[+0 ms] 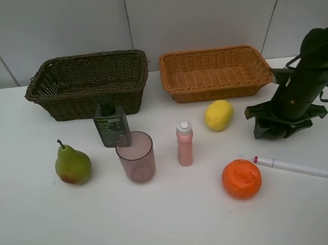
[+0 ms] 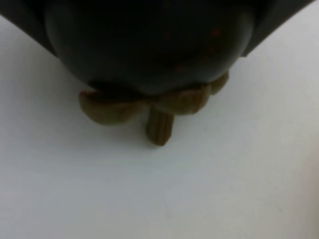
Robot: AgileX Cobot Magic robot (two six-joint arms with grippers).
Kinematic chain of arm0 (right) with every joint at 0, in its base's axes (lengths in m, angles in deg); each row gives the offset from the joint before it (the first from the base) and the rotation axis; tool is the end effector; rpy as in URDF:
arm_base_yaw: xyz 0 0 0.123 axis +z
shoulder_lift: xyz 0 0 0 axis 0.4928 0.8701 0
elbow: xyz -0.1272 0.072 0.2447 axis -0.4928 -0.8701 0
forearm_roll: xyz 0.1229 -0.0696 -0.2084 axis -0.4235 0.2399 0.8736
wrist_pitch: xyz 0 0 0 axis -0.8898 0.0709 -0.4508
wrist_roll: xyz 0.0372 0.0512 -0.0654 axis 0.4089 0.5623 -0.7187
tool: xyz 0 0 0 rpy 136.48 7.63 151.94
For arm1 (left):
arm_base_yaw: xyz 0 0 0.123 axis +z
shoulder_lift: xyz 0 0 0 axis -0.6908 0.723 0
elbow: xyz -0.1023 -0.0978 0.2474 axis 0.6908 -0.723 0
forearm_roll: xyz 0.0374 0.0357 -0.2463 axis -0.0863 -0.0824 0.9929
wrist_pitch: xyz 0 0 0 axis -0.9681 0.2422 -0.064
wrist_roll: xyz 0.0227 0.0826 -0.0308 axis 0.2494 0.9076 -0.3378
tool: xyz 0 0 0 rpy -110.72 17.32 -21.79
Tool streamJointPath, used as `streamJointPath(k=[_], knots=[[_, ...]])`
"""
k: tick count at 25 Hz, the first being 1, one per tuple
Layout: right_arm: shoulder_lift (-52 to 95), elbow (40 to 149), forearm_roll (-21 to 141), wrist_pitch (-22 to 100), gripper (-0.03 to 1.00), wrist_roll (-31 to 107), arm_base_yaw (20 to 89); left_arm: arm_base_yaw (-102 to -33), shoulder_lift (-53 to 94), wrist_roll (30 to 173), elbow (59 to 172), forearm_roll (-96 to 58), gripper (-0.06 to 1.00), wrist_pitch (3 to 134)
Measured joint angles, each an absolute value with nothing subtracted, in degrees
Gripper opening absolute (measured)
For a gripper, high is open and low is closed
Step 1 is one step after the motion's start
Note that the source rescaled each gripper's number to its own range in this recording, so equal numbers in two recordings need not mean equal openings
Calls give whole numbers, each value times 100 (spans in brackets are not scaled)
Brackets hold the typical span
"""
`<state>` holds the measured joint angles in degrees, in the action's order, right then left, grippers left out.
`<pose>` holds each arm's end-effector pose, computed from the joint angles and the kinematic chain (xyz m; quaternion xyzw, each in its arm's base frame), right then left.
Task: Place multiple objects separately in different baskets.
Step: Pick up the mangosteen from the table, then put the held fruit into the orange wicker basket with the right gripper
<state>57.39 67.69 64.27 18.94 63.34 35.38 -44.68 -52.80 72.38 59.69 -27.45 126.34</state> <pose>0.3177 0.0353 0.1087 -0.0011 0.9959 0.0242 0.0867 0.0016 -0.0071 0.2530 0.0441 0.8751 -0.0279 0.4812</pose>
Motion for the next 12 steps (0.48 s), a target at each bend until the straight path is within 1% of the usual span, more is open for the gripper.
streamJointPath(k=[6,12], knots=[[5593,6769,6427,1743,59,6334,3538,-4468,-5280,7238,5969,-2745,100,12634],[4707,7070,6427,1155,59,6334,3538,-4468,-5280,7238,5969,-2745,100,12634]])
